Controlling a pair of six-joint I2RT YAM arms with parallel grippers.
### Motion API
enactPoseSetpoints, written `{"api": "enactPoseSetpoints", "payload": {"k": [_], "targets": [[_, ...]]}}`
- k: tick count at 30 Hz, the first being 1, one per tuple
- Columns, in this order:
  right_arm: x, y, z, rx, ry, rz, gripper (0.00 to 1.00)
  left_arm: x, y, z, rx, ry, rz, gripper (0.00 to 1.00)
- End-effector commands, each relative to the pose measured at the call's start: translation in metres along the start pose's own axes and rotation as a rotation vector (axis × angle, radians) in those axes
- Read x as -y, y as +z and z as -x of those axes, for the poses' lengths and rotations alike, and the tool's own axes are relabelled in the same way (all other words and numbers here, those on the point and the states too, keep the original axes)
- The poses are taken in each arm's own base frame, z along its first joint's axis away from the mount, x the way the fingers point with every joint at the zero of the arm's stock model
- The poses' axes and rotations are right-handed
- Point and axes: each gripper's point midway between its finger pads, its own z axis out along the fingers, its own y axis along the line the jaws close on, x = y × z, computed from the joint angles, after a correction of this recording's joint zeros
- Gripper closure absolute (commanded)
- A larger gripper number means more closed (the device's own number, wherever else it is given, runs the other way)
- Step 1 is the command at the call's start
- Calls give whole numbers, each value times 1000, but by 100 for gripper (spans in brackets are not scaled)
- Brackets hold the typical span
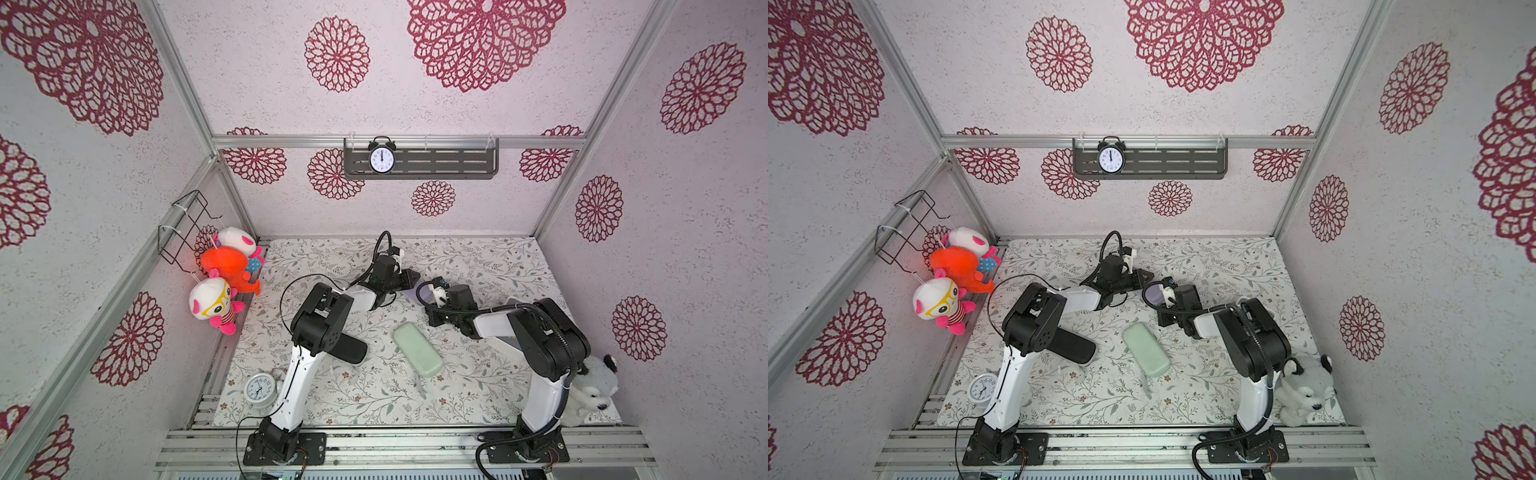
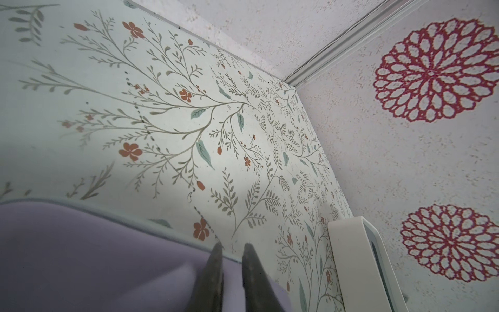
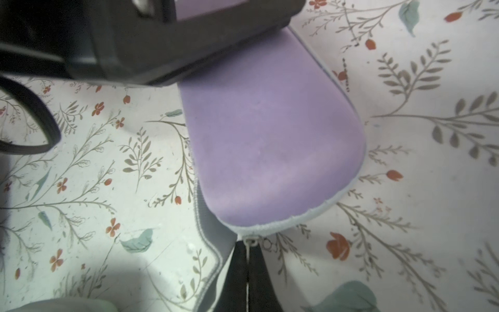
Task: Put umbrellas into zippered umbrella sleeves
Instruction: Zip the zipper on the umbrella sleeve.
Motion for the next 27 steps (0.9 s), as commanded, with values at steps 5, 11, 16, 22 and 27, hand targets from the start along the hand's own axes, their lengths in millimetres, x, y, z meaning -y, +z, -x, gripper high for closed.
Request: {"api": "enactPoseSetpoints", "payload": {"k": [5, 11, 16, 22, 27], "targets": [[-49, 3, 22, 62, -50, 107, 100, -62, 3, -88, -213, -119, 172, 83], [-45, 22, 46, 116, 15, 74, 100, -61, 2, -90, -210, -138, 159, 86], [-42, 35, 63, 161, 70, 58, 100, -63, -3, -91, -197, -156, 158, 88], [-44, 40, 75, 188, 88, 61, 100, -62, -3, -94, -191, -178, 130, 90], [-47, 20, 68, 191, 64, 51, 100, -54, -14, -89, -161, -175, 113, 92]]}}
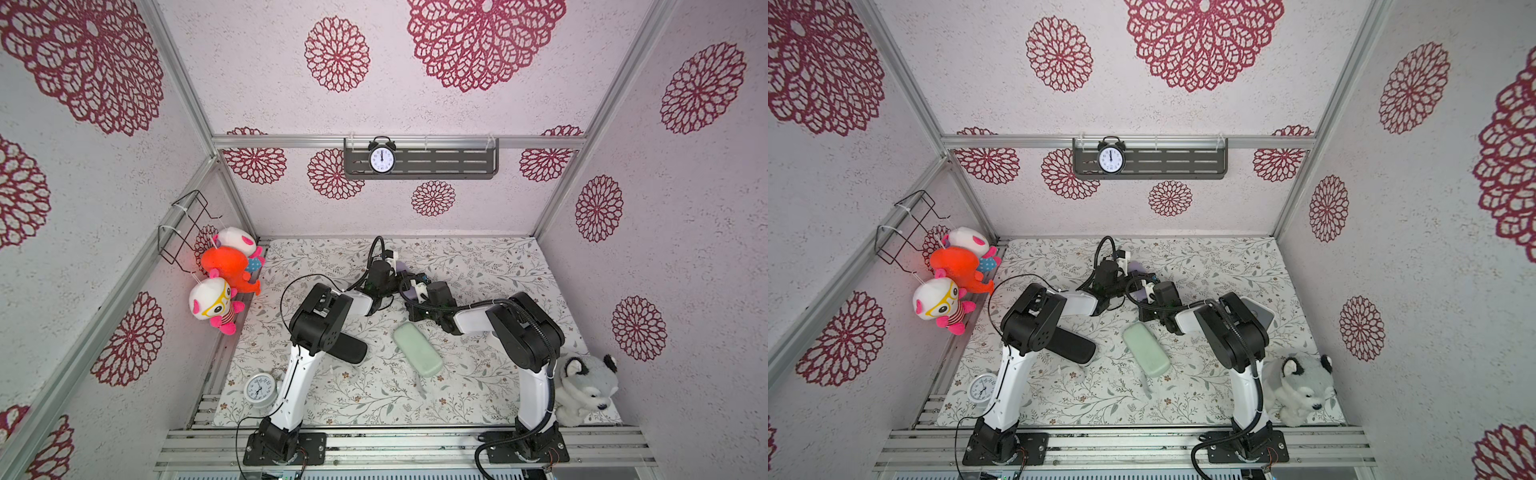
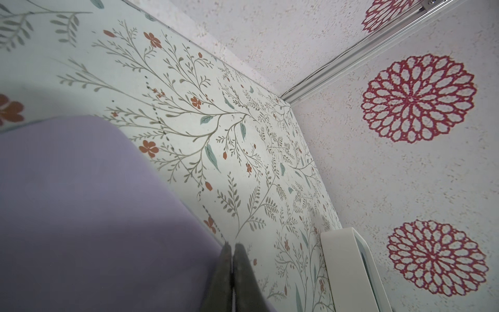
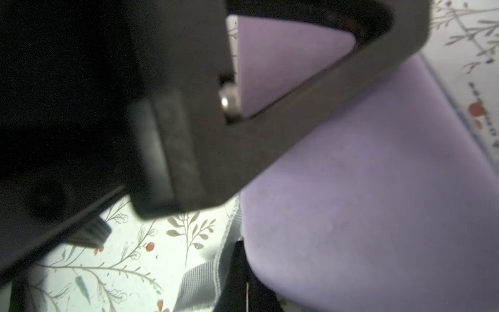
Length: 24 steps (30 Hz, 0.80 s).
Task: Put umbrellas into zippered umbrella sleeves
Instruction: Zip the zipper on the umbrella sleeve.
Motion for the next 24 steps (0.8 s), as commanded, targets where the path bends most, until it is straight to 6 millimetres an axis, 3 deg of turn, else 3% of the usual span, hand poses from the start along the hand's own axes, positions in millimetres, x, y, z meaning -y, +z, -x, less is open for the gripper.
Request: {"api": "enactPoseSetpoints", "payload": {"k": [1, 5, 9, 12, 17, 19, 21, 24], "targets": [[-11, -24, 44, 150, -35, -2, 100, -44, -10, -79, -202, -107, 131, 92], [-4, -36, 36, 131, -87, -48, 100, -17, -22, -72, -179, -90, 72, 88], [15, -45, 25, 95, -92, -101, 100, 20, -44, -50, -114, -52, 18, 56], [30, -50, 29, 106, -69, -117, 100, 37, -63, -33, -63, -20, 8, 46], [70, -49, 35, 70, -47, -230, 100, 38, -89, -23, -25, 2, 31, 42], [88, -51, 39, 68, -20, -268, 100, 22, -93, -18, -17, 22, 87, 41], [97, -51, 47, 77, -5, -266, 100, 1, -97, -1, -24, 82, 182, 42], [101, -44, 47, 55, -14, -265, 100, 0, -93, 23, -60, 242, 255, 42]]}}
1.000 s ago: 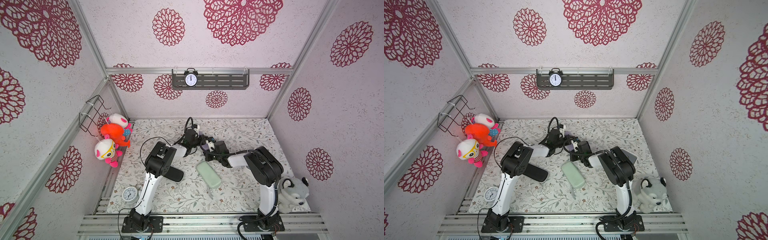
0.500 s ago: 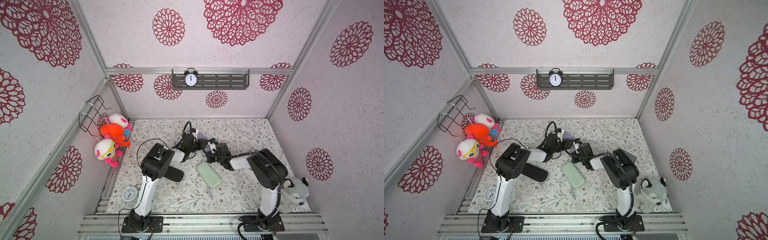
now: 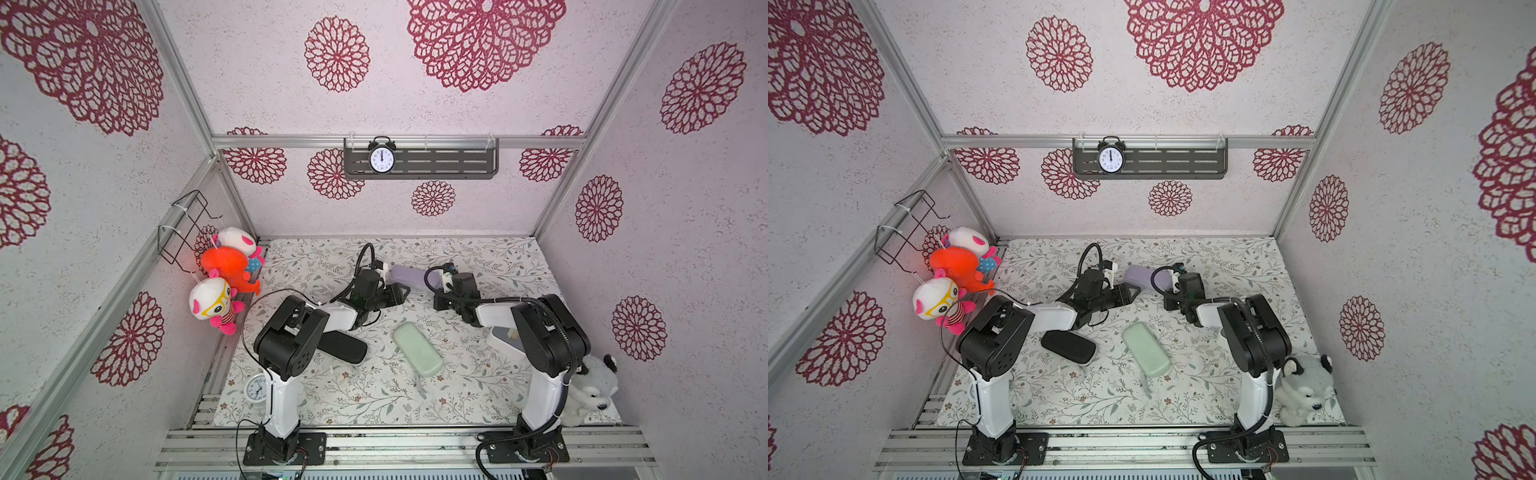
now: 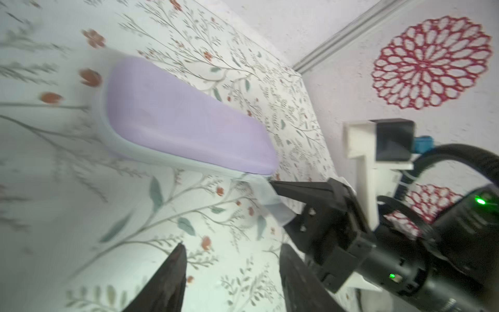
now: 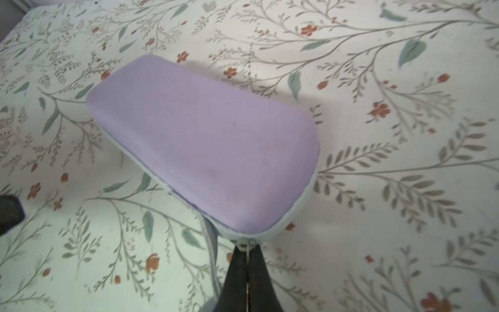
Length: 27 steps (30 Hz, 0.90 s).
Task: Put umbrellas into zippered umbrella sleeves
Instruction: Zip the zipper on the umbrella sleeve.
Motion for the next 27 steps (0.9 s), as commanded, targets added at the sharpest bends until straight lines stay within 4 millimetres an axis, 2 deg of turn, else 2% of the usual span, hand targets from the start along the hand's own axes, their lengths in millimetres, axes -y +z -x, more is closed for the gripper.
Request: {"api": "enactPoseSetpoints", "payload": {"k": [1, 3, 6, 7, 9, 11, 15, 21, 23, 26, 27], "targets": [[6, 7, 8, -3, -26, -17, 100, -12, -1, 26, -35, 192, 120, 41], [9, 10, 7, -10, -21, -13, 100, -19, 11, 34, -74, 239, 167, 31], [13, 10, 8, -12, -16, -20, 100, -47, 40, 37, -158, 170, 218, 17], [14, 10, 10, -9, -15, -19, 100, -52, 49, 36, -183, 145, 208, 16], [16, 10, 10, -15, -12, -16, 100, -59, 64, 26, -247, 109, 196, 16], [17, 12, 10, -20, -10, -12, 100, -56, 73, 18, -258, 103, 153, 19], [12, 14, 11, -20, -6, 9, 100, -58, 79, 0, -277, 68, 140, 21], [-11, 19, 11, -12, -17, 66, 100, -57, 82, -18, -289, -15, 90, 42], [-19, 21, 11, -5, -32, 80, 100, -53, 82, -24, -292, -28, 66, 44], [-29, 23, 12, -12, -35, 105, 99, -50, 74, -23, -262, -39, 64, 41], [-27, 21, 13, -11, -19, 95, 86, -53, 69, -19, -245, -43, 74, 35]]}}
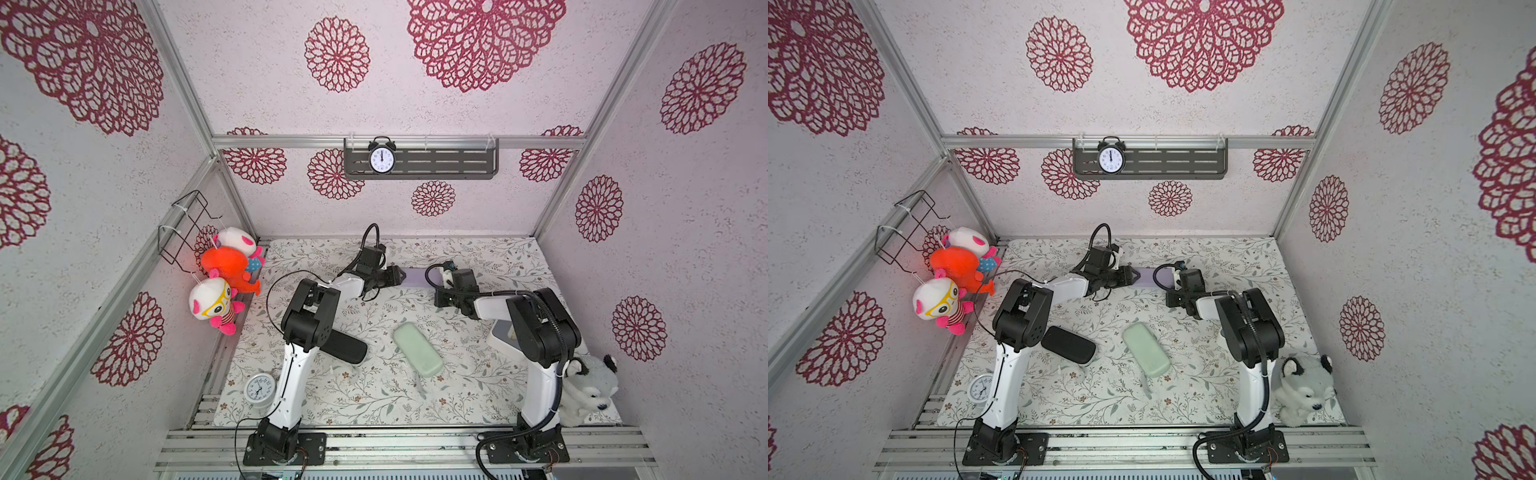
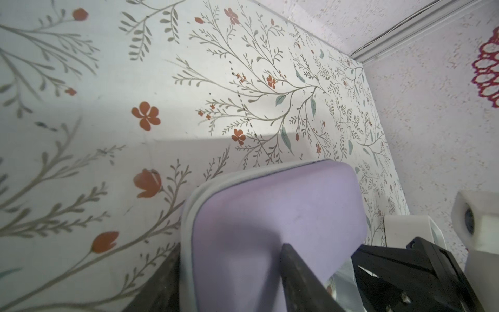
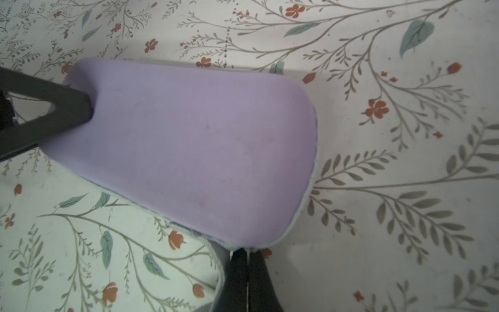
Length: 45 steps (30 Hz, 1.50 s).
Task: Put umbrellas into zippered umbrella sleeves
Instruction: Zip the zipper on the umbrella sleeve, then reset both arms
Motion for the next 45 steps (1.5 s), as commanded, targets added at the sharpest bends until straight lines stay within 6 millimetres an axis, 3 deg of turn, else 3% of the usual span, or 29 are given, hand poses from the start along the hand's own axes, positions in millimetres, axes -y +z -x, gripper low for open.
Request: {"api": "enactPoseSetpoints", "payload": {"k": [1, 3, 5, 6, 9, 14, 16, 18, 21, 25, 28, 32, 36, 39, 41, 45], "targets": [[-30, -5, 21, 66, -13, 81, 69, -4, -8, -34, -73, -56, 10, 28], [-17, -22, 22, 104, 7, 12, 43, -5, -34, -17, 18, -46, 44, 1], [-9, -40, 25, 118, 16, -26, 8, -2, -65, -1, 78, -18, 83, 2], [-6, -51, 27, 130, 29, -35, 1, 1, -81, 8, 112, -8, 88, 2], [-9, -82, 36, 151, 29, -39, 1, 17, -140, 27, 206, 70, 118, 2], [10, -142, 53, 296, -21, -180, 1, -10, -258, 37, 455, 245, 489, 2], [31, -164, 56, 345, -20, -305, 1, -31, -309, 33, 509, 254, 647, 2], [45, -182, 55, 358, -64, -364, 1, -69, -357, 25, 548, 244, 821, 2], [72, -208, 51, 448, -124, -514, 1, -132, -397, -5, 597, 114, 895, 2], [113, -214, 23, 420, -82, -581, 1, -173, -416, -30, 713, 151, 986, 2], [125, -219, 9, 510, -76, -566, 1, -194, -411, -23, 817, 76, 874, 1], [140, -226, -6, 624, -59, -599, 1, -195, -412, -14, 881, 147, 831, 0], [154, -205, -12, 589, -20, -585, 1, -204, -377, -8, 892, 224, 684, 2], [163, -198, -13, 565, 9, -572, 1, -218, -371, -8, 771, 140, 777, 2], [163, -198, -14, 563, 7, -577, 1, -215, -356, 3, 728, 204, 823, 2], [162, -200, -15, 577, -1, -583, 1, -215, -355, 1, 711, 207, 848, 2]]}}
